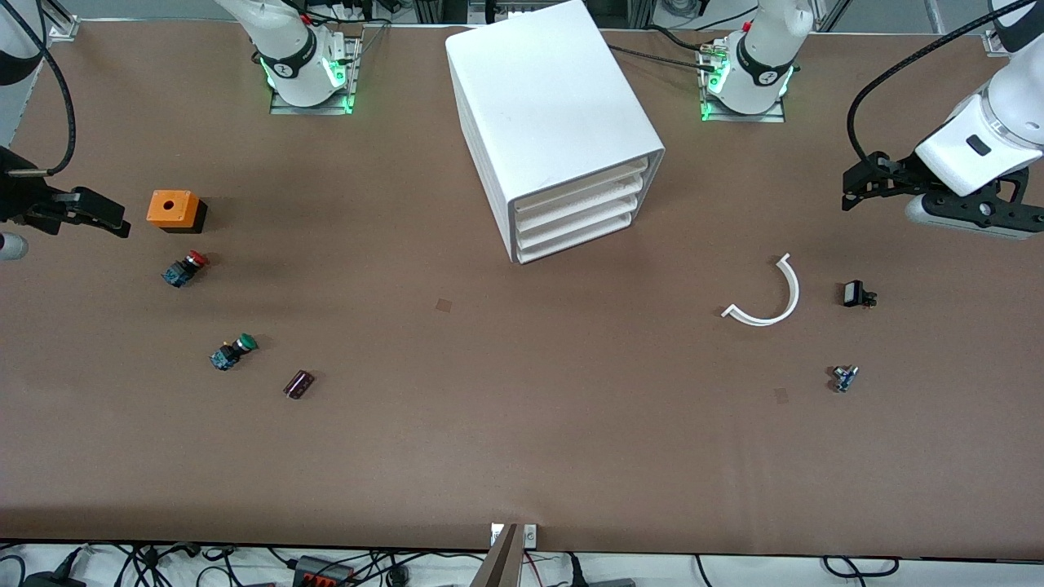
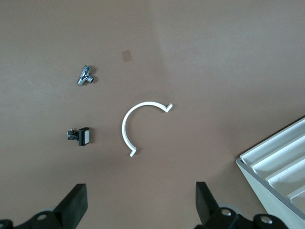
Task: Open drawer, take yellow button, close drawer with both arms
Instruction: 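Move both grippers from rest toward the white drawer cabinet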
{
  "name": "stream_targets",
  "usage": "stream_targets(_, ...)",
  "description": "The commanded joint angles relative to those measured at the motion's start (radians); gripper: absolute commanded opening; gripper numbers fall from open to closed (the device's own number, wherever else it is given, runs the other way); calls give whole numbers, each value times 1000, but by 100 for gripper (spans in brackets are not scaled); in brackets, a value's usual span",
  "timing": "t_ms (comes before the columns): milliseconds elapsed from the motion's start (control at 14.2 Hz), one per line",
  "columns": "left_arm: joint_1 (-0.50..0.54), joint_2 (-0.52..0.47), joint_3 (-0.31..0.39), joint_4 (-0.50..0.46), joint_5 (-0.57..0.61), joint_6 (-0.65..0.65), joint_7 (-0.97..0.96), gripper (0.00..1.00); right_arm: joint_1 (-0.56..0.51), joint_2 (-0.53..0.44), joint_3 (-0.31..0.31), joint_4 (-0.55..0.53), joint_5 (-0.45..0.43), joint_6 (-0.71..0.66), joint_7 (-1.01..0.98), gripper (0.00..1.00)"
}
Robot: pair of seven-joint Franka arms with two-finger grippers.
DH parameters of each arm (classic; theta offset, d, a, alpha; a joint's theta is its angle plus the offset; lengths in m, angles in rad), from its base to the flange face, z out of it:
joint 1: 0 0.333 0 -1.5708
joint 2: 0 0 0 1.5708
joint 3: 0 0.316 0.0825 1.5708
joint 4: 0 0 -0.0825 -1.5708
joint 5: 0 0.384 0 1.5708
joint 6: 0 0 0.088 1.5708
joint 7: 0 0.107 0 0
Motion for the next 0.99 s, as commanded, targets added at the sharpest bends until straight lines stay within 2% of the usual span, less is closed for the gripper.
stream_targets(0, -1, 18, -2, 34, -5, -23, 12, 100, 2, -30, 0, -27, -9, -2, -13, 100)
stream_targets(634, -2, 18, -15, 36, -8, -26, 10, 100, 2, -20, 1, -25, 0, -3, -10, 100)
stream_targets(916, -25, 22, -20, 36, -22, -130, 13, 100, 57, 10, 1, -25, 3, 6, -9, 100)
